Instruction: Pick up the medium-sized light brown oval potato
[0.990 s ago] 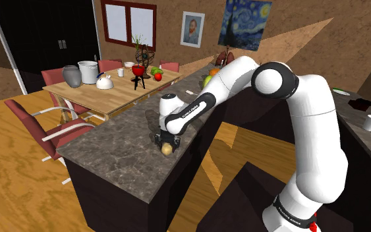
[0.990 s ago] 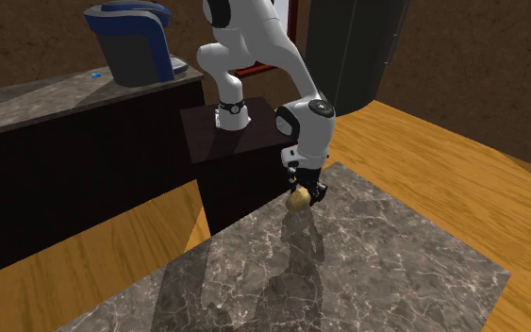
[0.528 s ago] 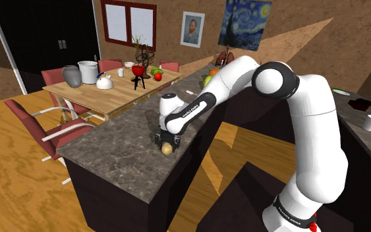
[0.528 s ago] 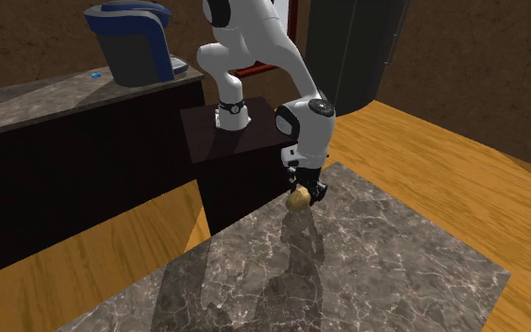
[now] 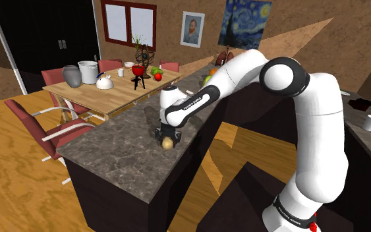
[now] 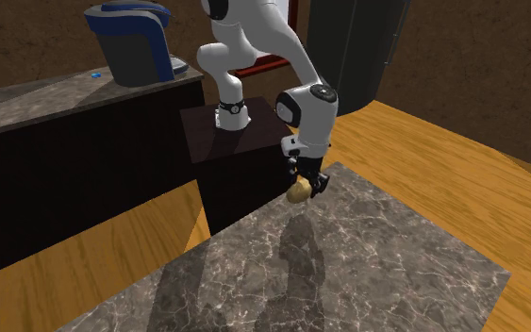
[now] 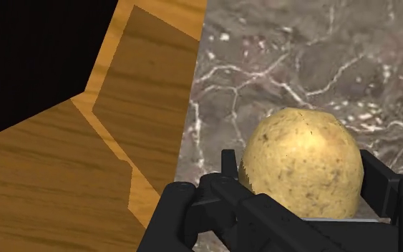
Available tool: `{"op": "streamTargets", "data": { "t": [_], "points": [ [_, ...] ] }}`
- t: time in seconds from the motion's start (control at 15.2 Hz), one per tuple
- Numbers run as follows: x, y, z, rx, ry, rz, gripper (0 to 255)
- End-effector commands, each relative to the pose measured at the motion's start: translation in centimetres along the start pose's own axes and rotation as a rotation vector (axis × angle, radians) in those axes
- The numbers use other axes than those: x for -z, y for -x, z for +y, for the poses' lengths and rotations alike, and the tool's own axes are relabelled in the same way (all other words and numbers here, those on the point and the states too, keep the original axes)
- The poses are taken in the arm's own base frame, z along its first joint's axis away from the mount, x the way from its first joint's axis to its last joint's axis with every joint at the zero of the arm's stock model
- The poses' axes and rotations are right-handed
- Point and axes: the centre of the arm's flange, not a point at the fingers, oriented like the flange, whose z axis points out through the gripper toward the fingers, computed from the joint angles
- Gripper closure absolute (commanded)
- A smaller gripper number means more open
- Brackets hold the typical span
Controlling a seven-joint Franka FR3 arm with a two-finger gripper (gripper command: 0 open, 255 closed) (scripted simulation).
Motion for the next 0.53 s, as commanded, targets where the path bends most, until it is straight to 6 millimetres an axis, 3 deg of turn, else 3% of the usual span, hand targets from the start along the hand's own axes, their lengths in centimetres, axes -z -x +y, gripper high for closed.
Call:
{"op": "streamTargets", "data": {
  "t": [0.0, 0.33, 0.46],
  "points": [
    [1.1, 0.0, 0.0, 0.0, 0.0, 0.0, 255],
    [3.8, -0.1, 0.1, 0.0, 0.0, 0.0, 255],
    [3.8, -0.1, 0.1, 0.0, 0.0, 0.0, 255]
  ]
}}
